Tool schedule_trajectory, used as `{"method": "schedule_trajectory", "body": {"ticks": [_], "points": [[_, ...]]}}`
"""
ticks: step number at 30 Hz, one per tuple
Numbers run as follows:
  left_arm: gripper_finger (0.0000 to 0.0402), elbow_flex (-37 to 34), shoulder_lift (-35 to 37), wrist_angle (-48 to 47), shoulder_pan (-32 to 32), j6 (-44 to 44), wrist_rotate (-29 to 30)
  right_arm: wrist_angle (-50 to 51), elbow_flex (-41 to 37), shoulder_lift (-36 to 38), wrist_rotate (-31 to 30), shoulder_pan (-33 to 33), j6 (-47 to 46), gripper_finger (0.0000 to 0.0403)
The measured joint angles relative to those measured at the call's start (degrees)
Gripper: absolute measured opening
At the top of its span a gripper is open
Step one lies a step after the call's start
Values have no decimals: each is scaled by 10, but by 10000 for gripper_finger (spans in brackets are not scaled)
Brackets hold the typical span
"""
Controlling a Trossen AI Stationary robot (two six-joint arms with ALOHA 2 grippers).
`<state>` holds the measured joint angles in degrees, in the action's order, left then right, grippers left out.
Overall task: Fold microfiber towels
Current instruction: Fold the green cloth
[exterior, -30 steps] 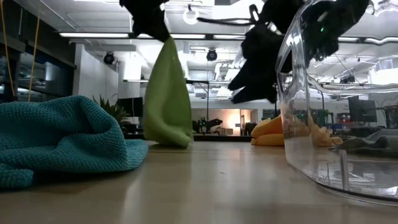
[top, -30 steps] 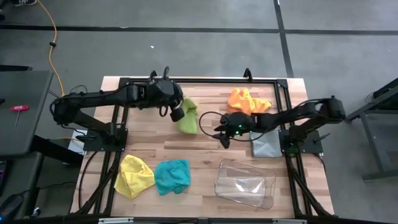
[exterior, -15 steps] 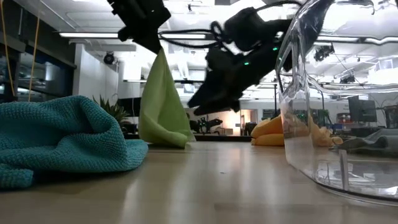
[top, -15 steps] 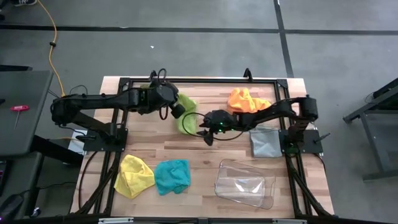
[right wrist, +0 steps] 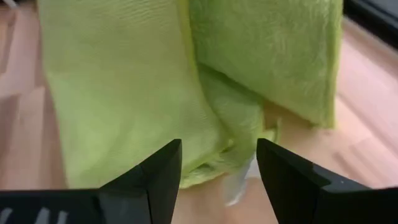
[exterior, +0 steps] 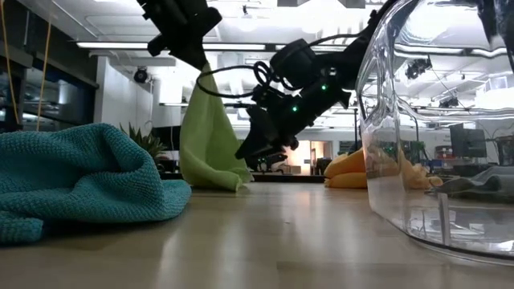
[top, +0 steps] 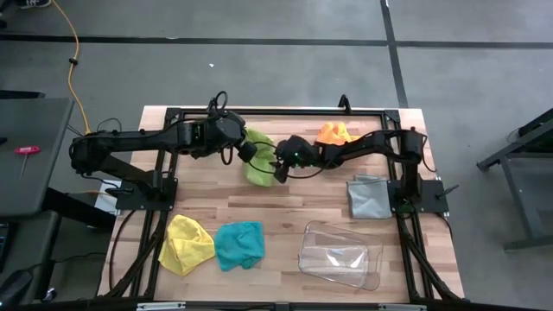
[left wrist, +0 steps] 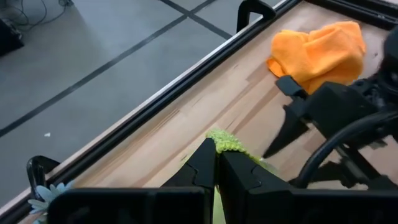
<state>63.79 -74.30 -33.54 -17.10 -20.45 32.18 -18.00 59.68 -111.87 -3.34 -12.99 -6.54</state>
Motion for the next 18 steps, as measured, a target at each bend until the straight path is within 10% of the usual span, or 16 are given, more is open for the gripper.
{"method": "schedule_trajectory", "body": {"ticks": [18], "points": [[0, 0, 0, 8, 0, -19, -1, -41, 0, -36, 28, 2, 79, 199]]}}
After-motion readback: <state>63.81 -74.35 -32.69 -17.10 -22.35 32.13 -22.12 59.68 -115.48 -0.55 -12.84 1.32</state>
